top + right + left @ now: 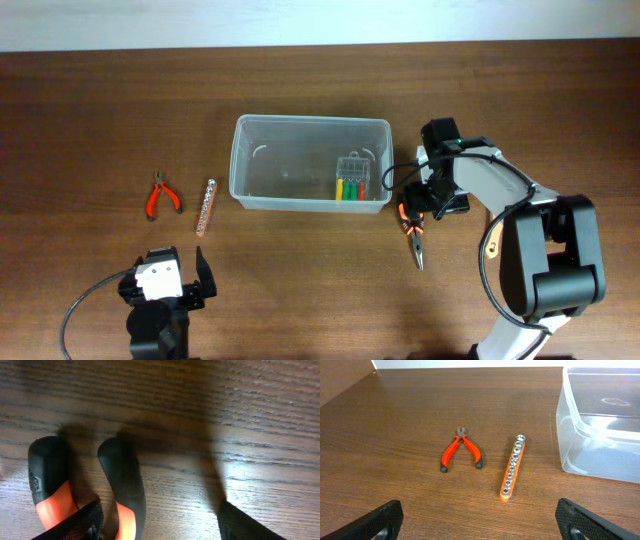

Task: Pack container
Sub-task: 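Lower right gripper onto the orange-black pliers and grasp them, then carry the pliers with right gripper and lower into container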

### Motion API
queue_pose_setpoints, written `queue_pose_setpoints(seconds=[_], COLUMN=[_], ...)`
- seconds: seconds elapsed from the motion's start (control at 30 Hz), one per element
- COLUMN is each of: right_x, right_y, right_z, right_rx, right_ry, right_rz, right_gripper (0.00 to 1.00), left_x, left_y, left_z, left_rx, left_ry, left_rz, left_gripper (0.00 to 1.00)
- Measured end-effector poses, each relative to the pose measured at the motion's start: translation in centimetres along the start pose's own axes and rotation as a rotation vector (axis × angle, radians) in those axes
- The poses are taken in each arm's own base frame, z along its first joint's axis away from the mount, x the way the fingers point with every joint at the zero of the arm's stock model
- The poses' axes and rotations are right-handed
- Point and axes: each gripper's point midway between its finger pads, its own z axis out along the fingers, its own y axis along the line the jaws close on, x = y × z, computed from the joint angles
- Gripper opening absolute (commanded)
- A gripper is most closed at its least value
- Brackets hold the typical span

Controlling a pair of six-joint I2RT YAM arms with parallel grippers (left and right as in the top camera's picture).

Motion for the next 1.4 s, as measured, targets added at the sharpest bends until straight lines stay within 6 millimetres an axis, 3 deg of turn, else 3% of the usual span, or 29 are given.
queue_pose_setpoints(seconds=[0.47,0.73,0.93,1.07,1.4], right_x=[0.0,0.0,0.6,-0.4,-6.4], right_y=[0.1,0.2,0.1,0.0,-0.1], right_z=[0.0,0.0,-0.5,-2.5,-12.8], right_rx=[-0.008,-0.01,-0.007,0.004,0.016], right_ry=[-0.001,0.0,0.037,0.031,-0.138], right_rz=[0.004,0.004,0.003,0.003,0.003], right_gripper=[0.27,0.15,0.14,0.13,0.13], left_x=[0.0,0.0,0.0,0.0,0.0], left_y=[0.0,0.0,0.0,0.0,0.0], left_z=[0.0,0.0,0.0,0.0,0.0], left_rx=[0.0,0.0,0.0,0.0,0.0], left_ry=[0.0,0.0,0.0,0.0,0.0], left_rz=[0.0,0.0,0.0,0.0,0.0], left_gripper=[0.99,0.99,0.99,0.99,0.99])
